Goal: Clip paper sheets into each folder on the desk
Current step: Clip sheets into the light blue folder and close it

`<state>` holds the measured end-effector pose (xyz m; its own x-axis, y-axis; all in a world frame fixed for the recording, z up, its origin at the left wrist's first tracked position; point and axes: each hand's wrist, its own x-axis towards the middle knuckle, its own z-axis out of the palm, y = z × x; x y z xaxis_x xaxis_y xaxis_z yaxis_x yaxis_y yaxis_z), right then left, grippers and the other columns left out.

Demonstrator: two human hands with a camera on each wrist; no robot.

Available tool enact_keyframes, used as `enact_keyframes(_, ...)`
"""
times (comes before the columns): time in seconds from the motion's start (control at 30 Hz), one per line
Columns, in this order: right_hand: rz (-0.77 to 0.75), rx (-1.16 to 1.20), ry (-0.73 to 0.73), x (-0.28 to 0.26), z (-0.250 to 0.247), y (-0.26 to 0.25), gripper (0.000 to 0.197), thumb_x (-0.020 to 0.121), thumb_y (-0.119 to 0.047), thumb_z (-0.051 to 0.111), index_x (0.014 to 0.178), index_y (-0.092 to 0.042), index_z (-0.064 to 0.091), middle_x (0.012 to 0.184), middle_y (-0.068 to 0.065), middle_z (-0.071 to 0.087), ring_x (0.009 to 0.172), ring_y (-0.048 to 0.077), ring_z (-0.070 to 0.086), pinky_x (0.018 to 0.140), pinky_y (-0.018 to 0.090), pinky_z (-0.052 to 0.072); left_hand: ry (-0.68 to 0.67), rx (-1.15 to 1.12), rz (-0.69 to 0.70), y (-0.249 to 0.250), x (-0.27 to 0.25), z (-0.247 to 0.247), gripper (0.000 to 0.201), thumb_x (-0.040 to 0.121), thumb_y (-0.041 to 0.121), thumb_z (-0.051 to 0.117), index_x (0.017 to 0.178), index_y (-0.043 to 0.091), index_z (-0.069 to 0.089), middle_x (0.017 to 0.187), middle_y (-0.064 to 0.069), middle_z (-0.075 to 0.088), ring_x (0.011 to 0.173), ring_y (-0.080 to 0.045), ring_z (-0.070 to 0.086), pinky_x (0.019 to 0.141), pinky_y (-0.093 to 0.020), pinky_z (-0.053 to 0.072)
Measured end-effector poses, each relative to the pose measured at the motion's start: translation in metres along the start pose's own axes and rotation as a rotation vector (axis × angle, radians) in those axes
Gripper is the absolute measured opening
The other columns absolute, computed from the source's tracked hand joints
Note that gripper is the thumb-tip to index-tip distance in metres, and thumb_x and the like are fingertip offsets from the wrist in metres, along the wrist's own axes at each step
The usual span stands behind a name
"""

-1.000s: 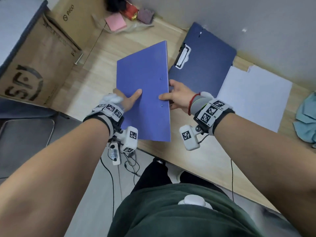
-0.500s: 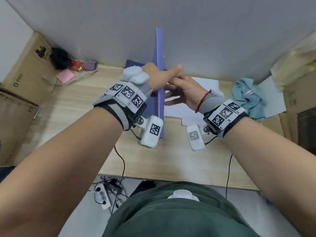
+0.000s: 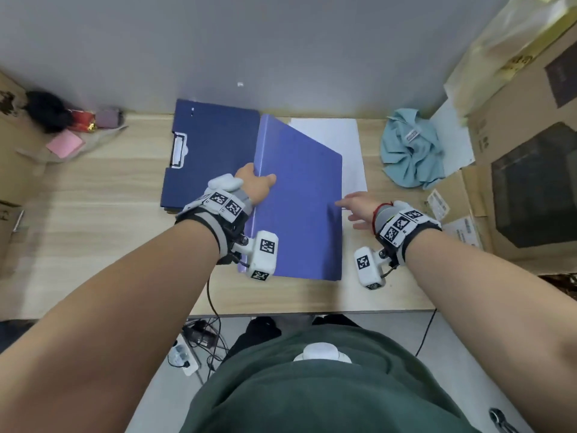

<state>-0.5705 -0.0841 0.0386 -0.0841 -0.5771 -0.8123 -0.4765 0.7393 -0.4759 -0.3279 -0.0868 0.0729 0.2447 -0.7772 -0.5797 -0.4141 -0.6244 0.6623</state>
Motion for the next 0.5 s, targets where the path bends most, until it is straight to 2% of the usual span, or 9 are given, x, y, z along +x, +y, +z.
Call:
enact_keyframes(0.1,0.094,0.038,-0.037,0.017,0.004,0.031,0.045,0.082,-0.041,0.068,0.119,-0.017,0.059,0.119,0.001,0.063,0.105,0.021,0.064,0.083,0.034,0.054,-0.031,-0.049,-0.034,-0.015,-0.002,0.010,0.051,0.075,0.038,0.061,0.110,0.002,0.056,0.108,-0.011,0.067,0.093,-0.032,0.066,0.091,-0.053,0.054)
enact_keyframes(0.13,0.116,0.073,-0.059,0.019,0.006,0.038,0.048,0.081,-0.040,0.069,0.121,-0.017,0.062,0.116,0.001,0.068,0.100,0.019,0.067,0.079,0.032,0.053,-0.049,-0.047,-0.042,-0.021,0.000,0.014,0.046,0.081,0.035,0.063,0.113,0.002,0.057,0.113,-0.014,0.066,0.099,-0.034,0.066,0.092,-0.052,0.053)
enact_keyframes(0.2,0.150,0.135,-0.097,0.021,0.010,0.046,0.039,0.088,-0.032,0.067,0.121,-0.013,0.063,0.099,0.000,0.071,0.083,0.017,0.068,0.071,0.028,0.053,-0.075,-0.023,-0.085,-0.036,0.009,0.026,0.046,0.084,0.036,0.064,0.114,0.002,0.056,0.116,-0.016,0.065,0.105,-0.036,0.064,0.093,-0.051,0.053)
enact_keyframes(0.27,0.150,0.132,-0.088,0.017,0.012,0.050,0.026,0.093,-0.025,0.063,0.116,-0.012,0.061,0.089,-0.002,0.065,0.075,0.015,0.063,0.072,0.032,0.052,-0.087,0.015,-0.131,-0.050,0.011,0.030,0.052,0.078,0.042,0.064,0.115,0.005,0.056,0.116,-0.013,0.065,0.104,-0.034,0.064,0.094,-0.050,0.052)
enact_keyframes(0.3,0.150,0.135,-0.092,0.019,0.012,0.054,0.024,0.094,-0.023,0.063,0.116,-0.013,0.059,0.090,-0.002,0.063,0.075,0.015,0.062,0.074,0.034,0.053,-0.091,0.032,-0.158,-0.057,0.013,0.034,0.053,0.079,0.042,0.064,0.117,0.006,0.056,0.117,-0.012,0.065,0.104,-0.033,0.064,0.096,-0.049,0.051)
enact_keyframes(0.37,0.161,0.123,-0.111,0.024,0.010,0.061,0.027,0.094,-0.022,0.062,0.119,-0.015,0.057,0.095,-0.002,0.062,0.076,0.015,0.062,0.070,0.032,0.053,-0.103,0.127,-0.201,-0.066,0.015,0.039,0.058,0.080,0.046,0.064,0.122,0.007,0.054,0.119,-0.008,0.063,0.106,-0.032,0.062,0.098,-0.045,0.049)
enact_keyframes(0.43,0.191,0.102,-0.137,0.031,0.009,0.071,0.027,0.094,-0.022,0.061,0.121,-0.015,0.057,0.095,-0.004,0.062,0.076,0.016,0.062,0.067,0.031,0.054,-0.131,0.344,-0.222,-0.075,0.020,0.045,0.061,0.085,0.051,0.060,0.127,0.007,0.053,0.120,-0.008,0.061,0.110,-0.034,0.060,0.099,-0.044,0.048)
enact_keyframes(0.5,0.197,0.094,-0.152,0.034,0.007,0.078,0.031,0.095,-0.024,0.060,0.124,-0.015,0.058,0.103,-0.002,0.065,0.081,0.019,0.064,0.076,0.034,0.056,-0.182,0.451,-0.231,-0.083,0.027,0.051,0.063,0.080,0.051,0.065,0.123,0.005,0.058,0.123,-0.011,0.065,0.110,-0.034,0.062,0.098,-0.045,0.050)
